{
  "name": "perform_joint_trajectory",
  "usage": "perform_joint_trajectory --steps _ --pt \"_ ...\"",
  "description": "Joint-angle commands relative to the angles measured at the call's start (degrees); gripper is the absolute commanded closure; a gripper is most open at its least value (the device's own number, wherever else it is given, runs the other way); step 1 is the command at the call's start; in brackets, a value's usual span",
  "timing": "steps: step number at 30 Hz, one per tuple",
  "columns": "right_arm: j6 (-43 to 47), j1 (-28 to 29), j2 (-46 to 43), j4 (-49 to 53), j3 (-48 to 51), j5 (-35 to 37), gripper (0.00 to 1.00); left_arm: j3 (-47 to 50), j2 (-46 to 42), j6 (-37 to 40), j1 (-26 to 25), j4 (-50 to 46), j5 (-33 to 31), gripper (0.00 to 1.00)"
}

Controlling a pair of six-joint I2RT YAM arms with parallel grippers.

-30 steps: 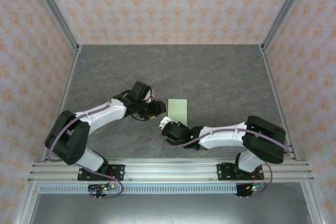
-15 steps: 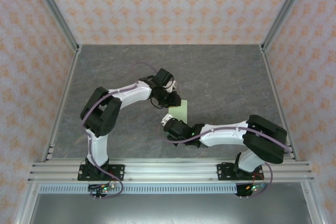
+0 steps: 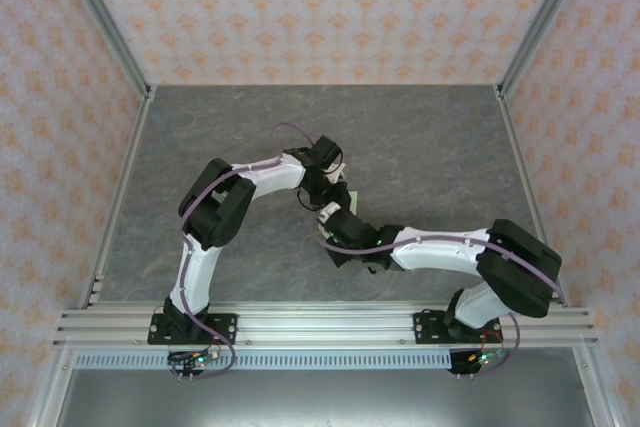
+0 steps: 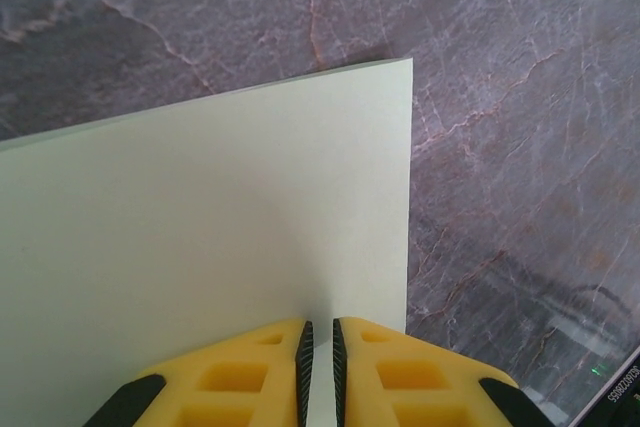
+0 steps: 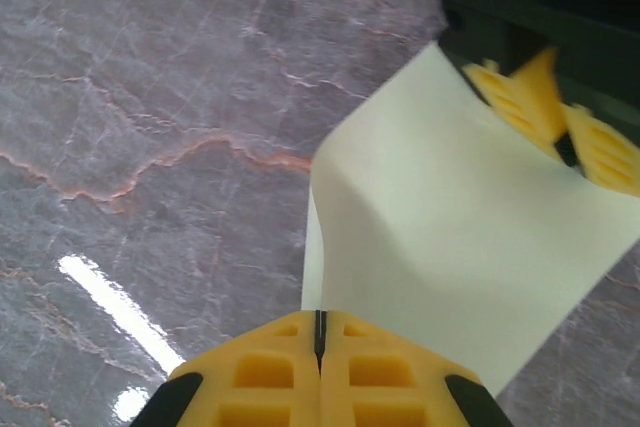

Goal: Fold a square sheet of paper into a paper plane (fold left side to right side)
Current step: Third fold the triangle at the center of the table.

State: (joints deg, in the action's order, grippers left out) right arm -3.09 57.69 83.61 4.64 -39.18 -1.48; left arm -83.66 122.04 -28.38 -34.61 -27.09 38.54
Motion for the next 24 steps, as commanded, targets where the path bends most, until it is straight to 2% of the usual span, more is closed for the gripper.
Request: perform_joint_trajectory --steps 1,10,24 --pt "-3.6 -3.1 -2.0 -0.2 1.7 -4.3 1.00 0.9 1.7 1.1 -0.3 -2.5 -1.5 0.83" --pt "-7.8 -10.0 0.1 1.3 1.9 -8.9 1.00 1.5 1.5 0.8 -0.5 -2.2 -1.5 0.83" --pt "-10.9 -12.6 3.0 1.2 1.1 -7.7 1.00 1.7 1.6 0.5 -0.9 -2.3 -1.7 0.83"
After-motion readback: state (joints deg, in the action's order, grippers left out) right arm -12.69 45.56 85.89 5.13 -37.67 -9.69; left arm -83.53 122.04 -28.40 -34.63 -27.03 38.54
